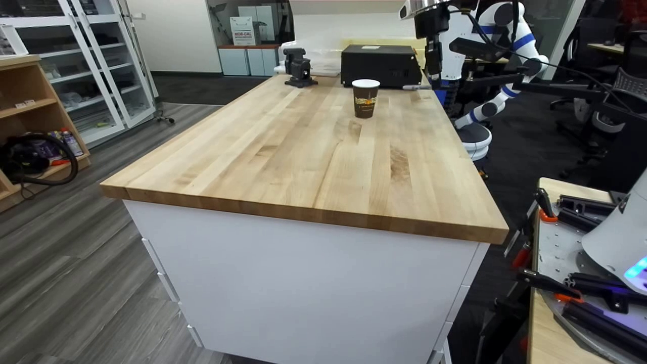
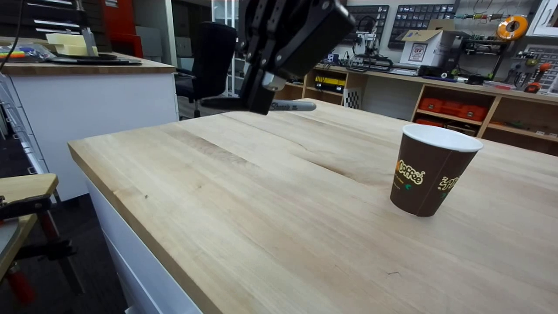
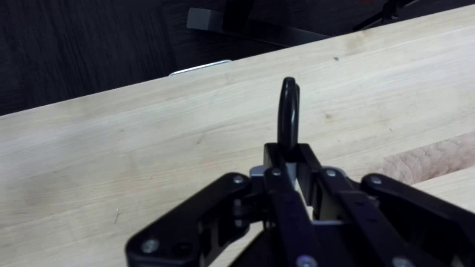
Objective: Put the marker in the cup
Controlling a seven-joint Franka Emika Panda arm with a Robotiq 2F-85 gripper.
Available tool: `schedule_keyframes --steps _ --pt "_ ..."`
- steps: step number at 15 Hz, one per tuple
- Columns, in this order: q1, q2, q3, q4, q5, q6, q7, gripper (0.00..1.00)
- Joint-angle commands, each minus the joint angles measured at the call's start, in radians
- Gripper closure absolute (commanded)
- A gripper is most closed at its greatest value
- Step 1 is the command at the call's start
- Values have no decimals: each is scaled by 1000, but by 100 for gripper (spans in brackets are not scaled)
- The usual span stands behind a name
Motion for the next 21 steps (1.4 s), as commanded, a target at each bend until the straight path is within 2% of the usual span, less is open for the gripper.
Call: schedule_keyframes --steps 1,5,9,18,21 --pt "-4 50 -4 123 46 -75 -6 93" --pt "-11 113 -2 235 70 -134 2 93" --pt "-34 215 1 384 132 -245 -9 93" --pt "-99 481 31 786 229 -513 41 93" --pt "-113 550 37 900 226 -555 71 93"
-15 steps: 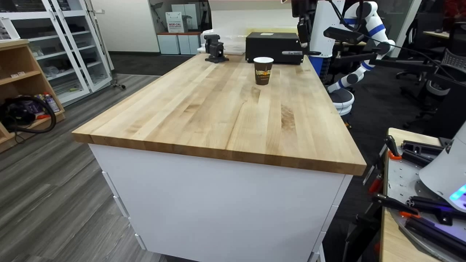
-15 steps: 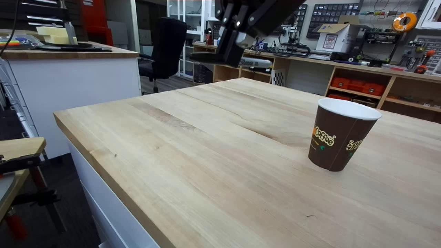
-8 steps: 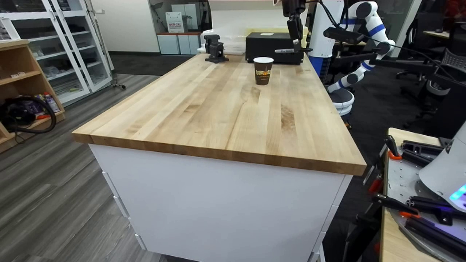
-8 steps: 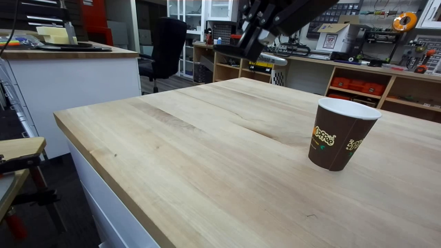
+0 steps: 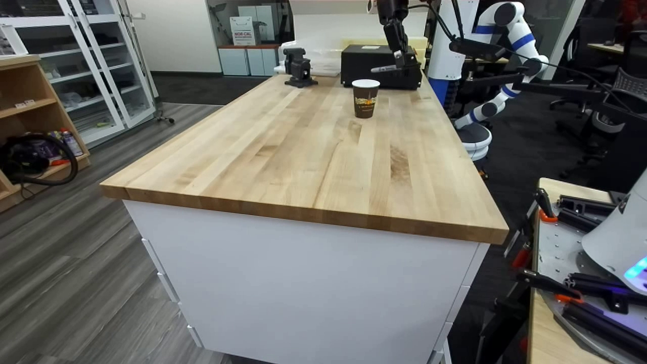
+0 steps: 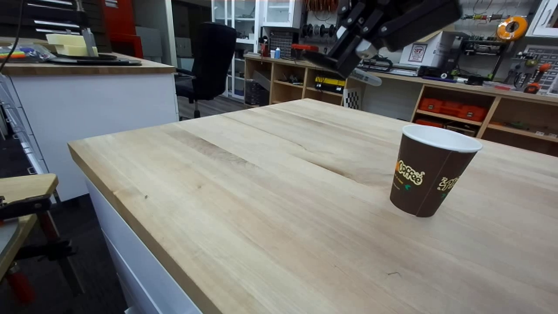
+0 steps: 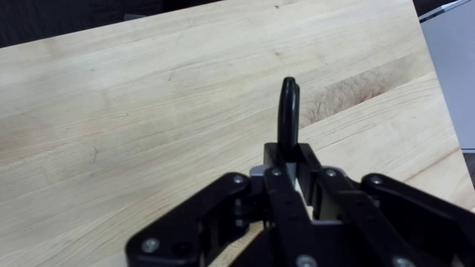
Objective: Put the marker in the cup
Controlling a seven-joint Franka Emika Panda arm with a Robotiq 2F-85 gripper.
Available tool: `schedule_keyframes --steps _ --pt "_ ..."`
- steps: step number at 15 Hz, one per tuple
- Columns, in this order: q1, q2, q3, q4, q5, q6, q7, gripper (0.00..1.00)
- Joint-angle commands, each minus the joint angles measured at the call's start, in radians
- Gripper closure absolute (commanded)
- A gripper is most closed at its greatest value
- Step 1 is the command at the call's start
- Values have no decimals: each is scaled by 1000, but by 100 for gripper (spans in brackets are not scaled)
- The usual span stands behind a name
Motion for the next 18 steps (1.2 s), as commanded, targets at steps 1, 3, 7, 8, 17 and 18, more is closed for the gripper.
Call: schedule_keyframes --steps 1,3,7,8,17,18 --pt "-30 107 16 195 -5 -76 90 93" --pt "-34 143 15 256 -19 -86 125 93" --pt "-41 201 18 353 -36 -111 173 93" --pt "-42 213 17 373 -41 -117 184 93" --pt "-35 278 -14 471 -48 -159 214 93" --pt "-39 284 -13 480 -40 -169 213 93"
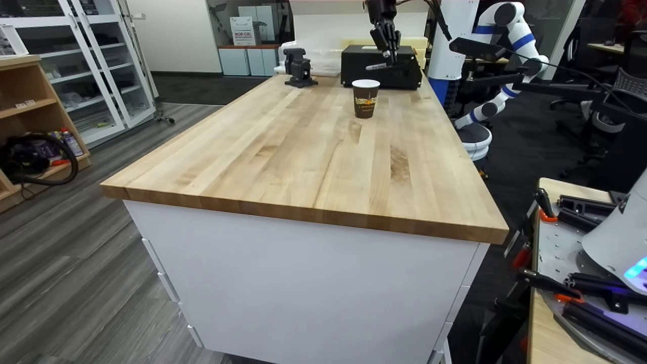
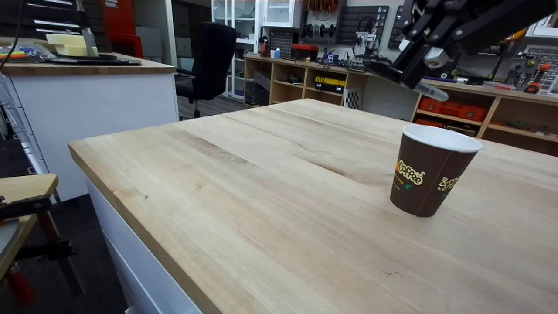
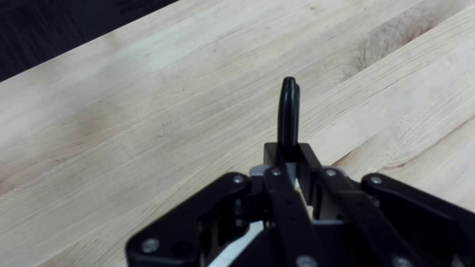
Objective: Put the marker in the cup
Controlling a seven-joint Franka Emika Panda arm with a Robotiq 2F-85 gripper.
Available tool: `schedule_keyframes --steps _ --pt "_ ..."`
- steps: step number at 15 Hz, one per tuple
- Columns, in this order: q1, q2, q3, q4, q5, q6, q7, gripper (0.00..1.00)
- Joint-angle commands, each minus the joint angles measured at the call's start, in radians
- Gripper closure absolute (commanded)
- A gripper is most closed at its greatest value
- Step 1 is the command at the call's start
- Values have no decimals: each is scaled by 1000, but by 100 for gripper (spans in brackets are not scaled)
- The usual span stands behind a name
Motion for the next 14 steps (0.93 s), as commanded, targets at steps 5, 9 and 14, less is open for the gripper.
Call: schedule_keyframes --steps 5,9,14 --pt "-14 72 -4 116 3 -36 0 93" --pt "11 76 -11 126 -37 52 -47 93" --pt "68 3 -15 33 -117 313 -120 93"
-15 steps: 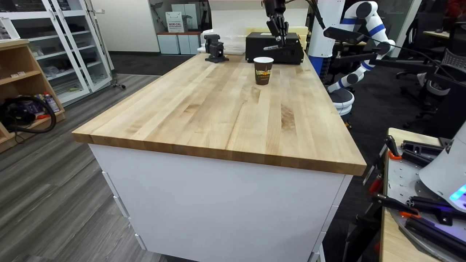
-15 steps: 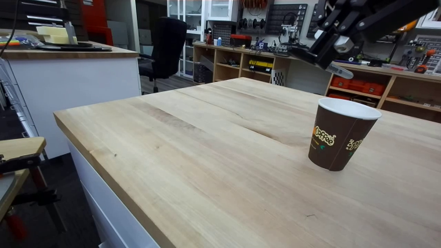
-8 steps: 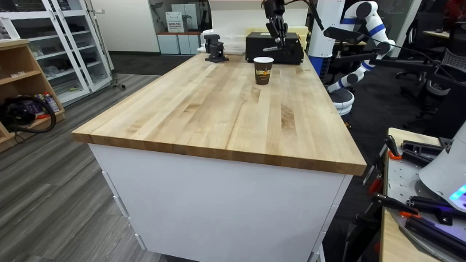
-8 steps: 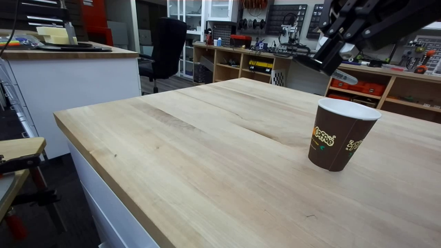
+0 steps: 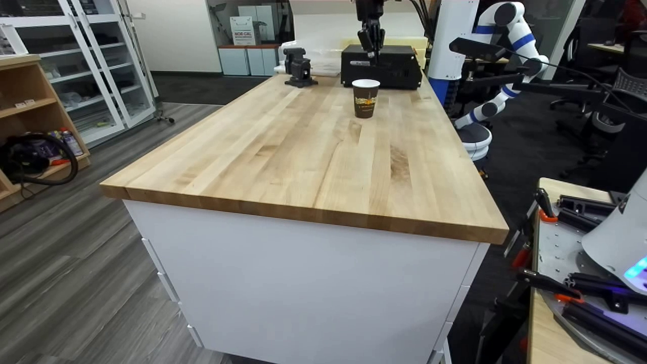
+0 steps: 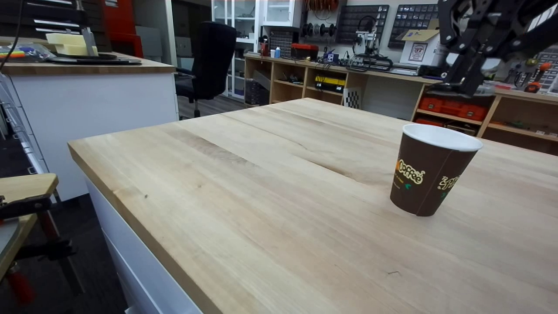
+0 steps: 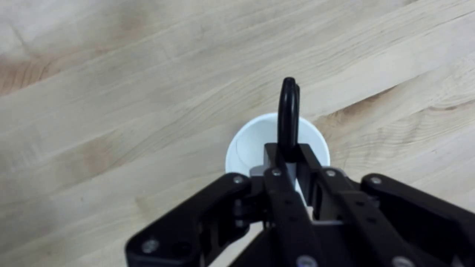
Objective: Put the marker in the cup
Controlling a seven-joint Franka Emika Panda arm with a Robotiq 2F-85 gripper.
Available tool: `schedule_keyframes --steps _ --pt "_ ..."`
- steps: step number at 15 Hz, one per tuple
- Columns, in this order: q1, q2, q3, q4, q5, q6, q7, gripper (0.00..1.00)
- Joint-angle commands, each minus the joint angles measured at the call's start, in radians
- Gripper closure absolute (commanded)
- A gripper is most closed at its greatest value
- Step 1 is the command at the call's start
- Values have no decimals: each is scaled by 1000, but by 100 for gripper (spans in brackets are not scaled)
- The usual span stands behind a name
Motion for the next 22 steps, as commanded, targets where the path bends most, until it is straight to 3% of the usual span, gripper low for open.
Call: schedule_keyframes --steps 1,5,10,17,18,22 --pt "46 -79 -6 -95 -52 190 -54 93" --pt "42 -176 24 -257 -2 482 -103 93" --pt "-15 -274 80 -442 158 717 -227 93" --pt "-35 -403 101 -730 338 814 -379 93" --pt "-55 -422 128 -770 323 825 -369 93" --pt "-47 -508 119 -943 319 893 -361 93"
